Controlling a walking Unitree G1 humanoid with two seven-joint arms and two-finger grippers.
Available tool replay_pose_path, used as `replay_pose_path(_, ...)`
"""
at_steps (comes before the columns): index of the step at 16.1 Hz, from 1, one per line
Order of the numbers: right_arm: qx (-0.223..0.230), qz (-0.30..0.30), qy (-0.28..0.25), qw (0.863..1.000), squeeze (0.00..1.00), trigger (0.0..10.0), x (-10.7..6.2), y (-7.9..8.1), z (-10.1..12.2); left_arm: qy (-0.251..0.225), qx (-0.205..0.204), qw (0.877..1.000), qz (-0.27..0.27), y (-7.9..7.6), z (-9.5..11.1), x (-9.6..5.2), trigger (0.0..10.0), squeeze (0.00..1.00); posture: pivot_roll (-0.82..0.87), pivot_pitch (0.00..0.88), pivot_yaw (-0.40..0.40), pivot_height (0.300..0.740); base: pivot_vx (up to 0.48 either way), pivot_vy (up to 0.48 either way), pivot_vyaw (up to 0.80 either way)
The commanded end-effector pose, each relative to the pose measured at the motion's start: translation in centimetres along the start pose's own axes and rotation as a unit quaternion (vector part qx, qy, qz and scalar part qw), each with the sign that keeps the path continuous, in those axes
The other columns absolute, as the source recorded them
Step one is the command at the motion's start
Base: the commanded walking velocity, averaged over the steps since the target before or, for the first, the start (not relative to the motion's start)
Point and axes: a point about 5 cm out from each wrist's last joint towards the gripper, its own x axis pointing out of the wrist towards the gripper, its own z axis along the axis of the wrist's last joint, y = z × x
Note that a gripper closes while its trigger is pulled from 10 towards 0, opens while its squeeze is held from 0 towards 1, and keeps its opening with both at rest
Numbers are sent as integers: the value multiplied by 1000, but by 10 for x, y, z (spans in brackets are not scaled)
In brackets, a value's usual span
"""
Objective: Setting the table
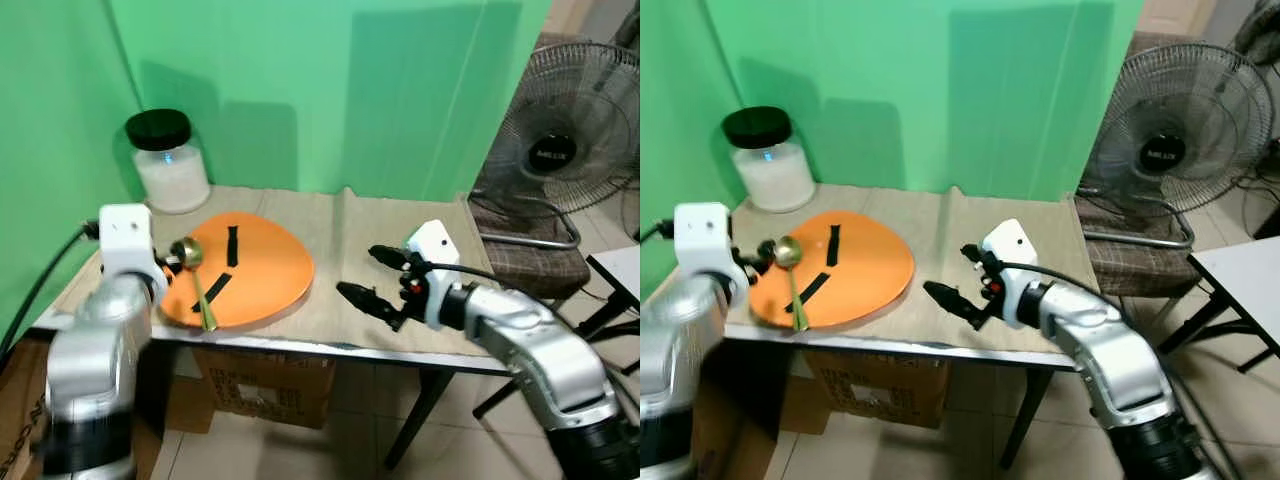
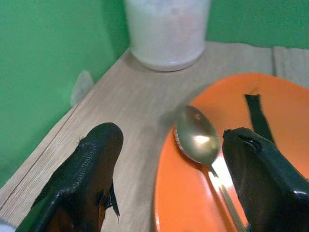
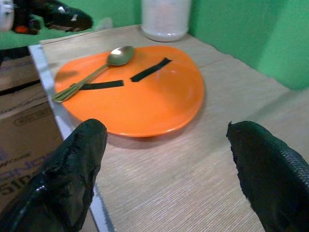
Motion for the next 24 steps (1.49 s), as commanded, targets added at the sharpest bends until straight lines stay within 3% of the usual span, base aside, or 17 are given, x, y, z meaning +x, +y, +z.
replay_pose_path(1, -10, 16, -7, 1000, 0, 10000, 0, 1, 5, 13, -8, 1000, -11, -3, -1, 4, 10000, 0, -5, 0, -2, 740, 0, 0, 0)
replay_pose_path(4, -21, 41, 1, 999, 0, 10000, -3, 2, 7, 14, 4, 998, -69, -20, 6, 24, 10000, 0, -16, 0, 0, 740, 0, 0, 0)
replay_pose_path(8, -21, 62, 14, 998, 0, 10000, -7, 6, 4, 63, -19, 991, -113, -42, 2, 26, 9725, 0, -25, 0, 9, 740, 0, 0, 0)
replay_pose_path(9, -20, 65, 15, 998, 0, 10000, -8, 6, 3, 75, -19, 989, -124, -48, -2, 25, 4000, 0, -25, 0, 9, 740, 0, 0, 0)
replay_pose_path(10, -21, 73, 19, 997, 0, 10000, -10, 7, 3, 95, -16, 987, -126, -56, -5, 24, 1294, 0, -30, 0, 12, 740, 0, 0, 0)
replay_pose_path(11, -20, 78, 21, 997, 0, 10000, -11, 7, 3, 105, -17, 988, -115, -58, -7, 22, 2275, 0, -30, 0, 14, 740, 0, 0, 0)
replay_pose_path(14, -16, 86, 22, 996, 0, 10000, -13, 7, 3, 115, -12, 989, -89, -59, -10, 17, 3373, 0, -29, 0, 12, 740, 0, 0, 0)
replay_pose_path(15, -16, 88, 22, 996, 0, 10000, -13, 7, 3, 114, -6, 990, -78, -58, -10, 17, 3333, 0, -27, 0, 10, 740, 0, 0, 0)
replay_pose_path(17, -17, 93, 24, 995, 0, 10000, -12, 7, 3, 104, 3, 993, -54, -53, -10, 18, 10000, 0, -24, 0, 9, 740, 0, 0, 0)
replay_pose_path(21, -17, 102, 26, 994, 0, 10000, -12, 7, 3, 107, 6, 994, -28, -47, -9, 21, 10000, 0, -25, 0, 7, 740, 0, 0, 0)
replay_pose_path(24, -16, 143, 48, 988, 0, 10000, -15, 14, -1, 139, -11, 990, -33, -48, -18, 23, 10000, 0, -28, 0, 7, 740, 0, 0, 0)
